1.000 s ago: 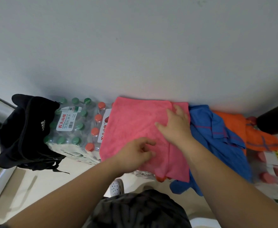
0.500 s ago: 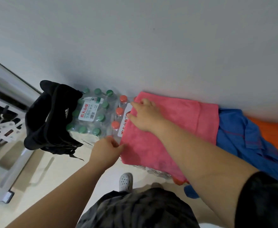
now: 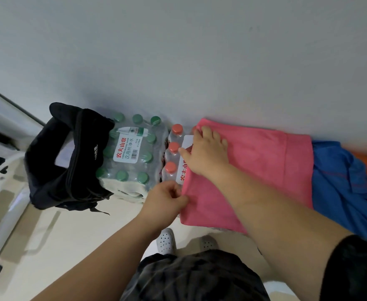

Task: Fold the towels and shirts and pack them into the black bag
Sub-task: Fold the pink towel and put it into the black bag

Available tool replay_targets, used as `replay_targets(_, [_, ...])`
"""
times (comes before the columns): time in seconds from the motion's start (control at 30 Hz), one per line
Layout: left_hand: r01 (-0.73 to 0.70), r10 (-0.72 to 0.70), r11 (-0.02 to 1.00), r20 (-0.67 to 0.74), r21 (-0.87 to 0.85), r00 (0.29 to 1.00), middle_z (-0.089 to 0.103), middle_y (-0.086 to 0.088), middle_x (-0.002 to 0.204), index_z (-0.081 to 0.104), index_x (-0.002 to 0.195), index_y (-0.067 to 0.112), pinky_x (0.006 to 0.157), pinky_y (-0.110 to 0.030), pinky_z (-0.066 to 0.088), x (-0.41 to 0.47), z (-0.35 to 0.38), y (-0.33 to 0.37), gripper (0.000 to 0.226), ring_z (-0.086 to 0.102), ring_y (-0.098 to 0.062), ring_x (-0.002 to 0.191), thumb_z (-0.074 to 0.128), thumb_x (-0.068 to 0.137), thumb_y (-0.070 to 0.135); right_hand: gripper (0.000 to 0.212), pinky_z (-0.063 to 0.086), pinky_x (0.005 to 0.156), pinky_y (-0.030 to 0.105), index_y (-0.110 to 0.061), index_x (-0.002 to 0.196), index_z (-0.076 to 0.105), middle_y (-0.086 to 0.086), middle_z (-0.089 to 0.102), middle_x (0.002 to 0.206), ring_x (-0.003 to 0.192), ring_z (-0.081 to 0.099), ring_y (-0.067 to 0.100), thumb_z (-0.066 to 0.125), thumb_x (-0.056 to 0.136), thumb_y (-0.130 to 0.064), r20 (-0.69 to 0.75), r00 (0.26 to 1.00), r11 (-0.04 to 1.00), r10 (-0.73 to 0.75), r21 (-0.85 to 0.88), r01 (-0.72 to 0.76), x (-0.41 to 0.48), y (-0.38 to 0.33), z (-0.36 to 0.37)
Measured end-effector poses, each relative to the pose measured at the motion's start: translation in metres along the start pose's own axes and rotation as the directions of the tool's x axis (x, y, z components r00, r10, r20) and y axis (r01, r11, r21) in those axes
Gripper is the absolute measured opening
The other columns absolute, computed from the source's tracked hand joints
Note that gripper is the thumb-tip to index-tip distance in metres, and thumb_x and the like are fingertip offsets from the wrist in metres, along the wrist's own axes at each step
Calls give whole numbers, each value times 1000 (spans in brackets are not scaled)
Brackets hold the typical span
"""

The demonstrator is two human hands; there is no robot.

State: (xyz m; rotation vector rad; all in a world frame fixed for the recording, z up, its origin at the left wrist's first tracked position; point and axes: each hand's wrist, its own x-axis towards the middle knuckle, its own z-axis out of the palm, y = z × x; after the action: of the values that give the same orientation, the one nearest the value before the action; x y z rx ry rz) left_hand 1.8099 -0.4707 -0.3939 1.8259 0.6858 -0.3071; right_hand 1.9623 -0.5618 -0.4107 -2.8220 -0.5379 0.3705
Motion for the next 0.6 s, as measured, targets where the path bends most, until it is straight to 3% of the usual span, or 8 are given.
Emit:
replay_targets(0.1, [-41, 48, 995, 75, -94, 996, 52, -2, 63, 46, 67, 30, 60, -44, 47, 5, -16, -7, 29, 47, -20, 59, 57, 72, 3, 82, 25, 112, 50, -14, 155, 27, 3, 24, 159, 140, 28, 31, 42, 92, -65, -30, 998, 998, 51, 38, -50, 2, -15, 0])
replay_targets(0.23, [-171, 175, 984, 125, -46, 977, 61, 9, 68, 55, 87, 27, 58, -40, 52, 12, -46, -14, 31, 54, -23, 57, 52, 86, -4, 80, 26, 112, 50, -16, 155, 26, 0, 21, 161, 143, 27, 29, 43, 93, -64, -66, 996, 996, 66, 72, -61, 12, -48, -2])
replay_targets(0.3, [-202, 199, 979, 113, 25, 974, 68, 13, 82, 66, 94, 30, 57, -32, 54, 16, -67, -21, 38, 59, -15, 59, 50, 88, -4, 81, 27, 112, 51, -15, 155, 26, 0, 21, 161, 143, 28, 29, 43, 93, -64, -73, 996, 995, 54, 82, -48, 19, -70, -1])
replay_targets(0.37, [-213, 203, 971, 91, 108, 975, 70, 15, 95, 72, 95, 29, 56, -18, 46, 21, -89, -30, 40, 57, -1, 60, 49, 86, -4, 81, 26, 113, 51, -14, 156, 25, 1, 21, 161, 143, 28, 30, 43, 94, -63, -69, 997, 995, 37, 92, -30, 27, -96, 3])
replay_targets(0.43, [-209, 204, 957, 43, 199, 978, 69, 16, 98, 72, 98, 27, 60, -15, 44, 26, -112, -37, 39, 57, 3, 62, 50, 85, -3, 81, 26, 114, 50, -13, 156, 25, 2, 20, 162, 144, 27, 30, 44, 94, -62, -49, 999, 994, 17, 113, -11, 35, -122, 9])
replay_targets(0.6, [-247, 287, 849, -15, 468, 958, 71, -2, 105, 67, 123, 22, 74, -30, 52, 32, -163, -47, 50, 61, -19, 74, 50, 81, 1, 77, 26, 114, 48, -15, 155, 26, 0, 21, 162, 145, 26, 27, 44, 96, -60, -19, 999, 984, -49, 168, 52, 52, -180, 26])
